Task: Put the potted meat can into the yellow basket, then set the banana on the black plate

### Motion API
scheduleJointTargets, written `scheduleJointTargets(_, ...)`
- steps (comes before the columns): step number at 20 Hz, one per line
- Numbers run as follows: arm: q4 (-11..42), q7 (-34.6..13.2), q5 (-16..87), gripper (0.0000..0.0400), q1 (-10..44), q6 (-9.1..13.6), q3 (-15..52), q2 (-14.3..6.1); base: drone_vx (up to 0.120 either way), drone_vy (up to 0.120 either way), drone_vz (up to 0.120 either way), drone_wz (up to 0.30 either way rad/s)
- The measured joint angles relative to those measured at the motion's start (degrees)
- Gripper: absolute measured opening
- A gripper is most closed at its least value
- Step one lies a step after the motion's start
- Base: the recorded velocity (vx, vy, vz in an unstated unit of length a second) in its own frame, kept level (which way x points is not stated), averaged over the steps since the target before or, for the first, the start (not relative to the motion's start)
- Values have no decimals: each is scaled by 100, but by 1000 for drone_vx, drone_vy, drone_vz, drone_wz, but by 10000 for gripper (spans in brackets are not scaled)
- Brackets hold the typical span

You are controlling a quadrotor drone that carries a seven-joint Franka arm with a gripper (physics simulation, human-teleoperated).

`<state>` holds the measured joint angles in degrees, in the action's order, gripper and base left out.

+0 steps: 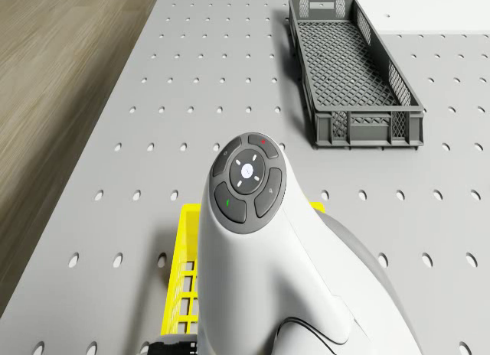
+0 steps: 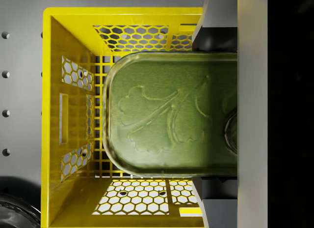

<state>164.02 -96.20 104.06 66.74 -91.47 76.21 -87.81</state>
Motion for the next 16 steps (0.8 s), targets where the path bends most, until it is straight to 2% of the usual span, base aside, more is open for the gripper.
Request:
scheduleJointTargets(11,-198,8,706,291,115,-276,-747,-10,0,0,0,0)
scheduleJointTargets(13,-226,10,774,333,128,-305,-827,0,0,0,0,0)
scheduleJointTargets(16,-206,14,719,369,110,-275,-773,14,0,0,0,0)
